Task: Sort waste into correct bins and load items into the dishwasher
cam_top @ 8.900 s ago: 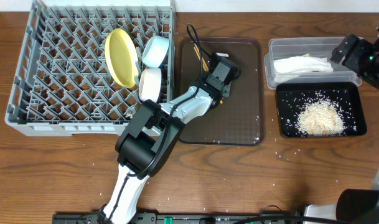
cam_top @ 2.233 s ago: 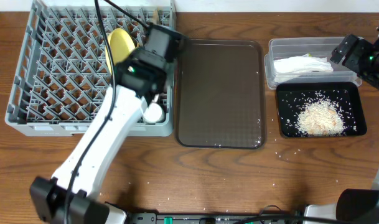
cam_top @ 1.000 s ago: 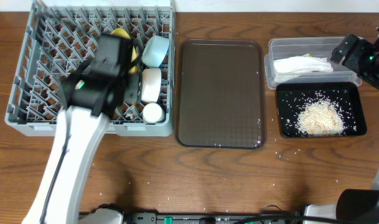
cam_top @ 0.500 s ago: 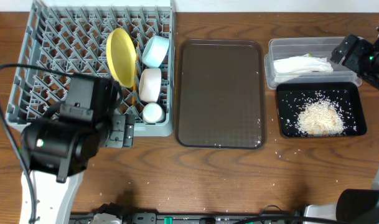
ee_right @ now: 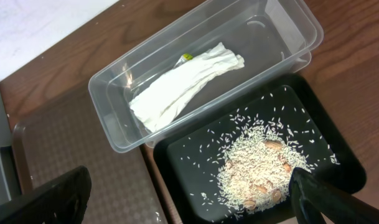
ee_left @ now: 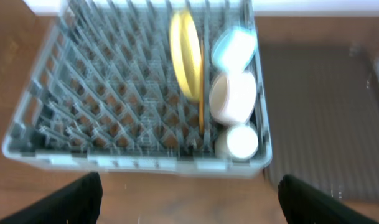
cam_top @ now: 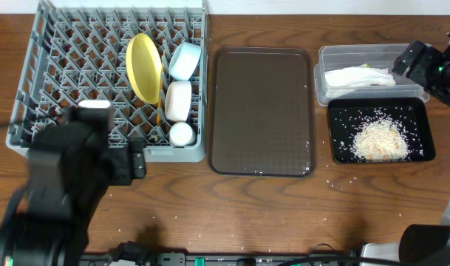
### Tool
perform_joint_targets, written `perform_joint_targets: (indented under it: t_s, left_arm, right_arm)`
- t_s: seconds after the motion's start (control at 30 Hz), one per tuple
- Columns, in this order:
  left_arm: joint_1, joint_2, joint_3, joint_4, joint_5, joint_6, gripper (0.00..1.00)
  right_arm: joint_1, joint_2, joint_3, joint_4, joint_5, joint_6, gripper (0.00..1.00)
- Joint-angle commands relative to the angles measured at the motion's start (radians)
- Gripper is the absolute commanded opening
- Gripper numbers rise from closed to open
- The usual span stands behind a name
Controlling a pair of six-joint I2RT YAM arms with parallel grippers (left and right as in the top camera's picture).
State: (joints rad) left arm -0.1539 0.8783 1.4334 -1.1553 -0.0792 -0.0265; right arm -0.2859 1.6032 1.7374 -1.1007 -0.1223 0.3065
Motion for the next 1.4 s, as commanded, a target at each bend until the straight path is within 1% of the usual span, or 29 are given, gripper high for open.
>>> perform_joint_targets:
  t_s: [0.0,0.17,0.27,0.53,0.8,0.97,1.37]
  left_arm:
    - [0.062,-0.126,-0.136,0.131,0.020,-0.001,0.92]
    - [0.129,-0.322,-0.392,0.420,0.020,0.002,0.93]
    - [0.150,-0.434,-0.549,0.571,0.020,0.027,0.93]
    - [0.158,-0.675,-0.911,0.884,0.020,0.034,0.93]
    - [0.157,-0.814,-1.218,1.171,0.028,0.033,0.93]
    - [0.157,-0.833,-1.321,1.268,0.028,0.033,0.94]
    - [0.158,-0.877,-1.429,1.272,0.028,0.033,0.94]
  right_arm:
    - [-0.008,-0.002,0.002,0.000,0.002,0.007,0.99]
    - [-0.008,-0.002,0.002,0.000,0.002,0.007,0.99]
    - [-0.008,-0.002,0.002,0.000,0.002,0.007,0.99]
    - [-0.008,-0.002,0.002,0.000,0.002,0.007,0.99]
    - [-0.008,-0.002,0.002,0.000,0.002,0.007,0.99]
    - [-0.008,-0.002,0.002,0.000,0.002,0.007,0.99]
    - [-0.008,-0.002,0.002,0.000,0.002,0.007,0.99]
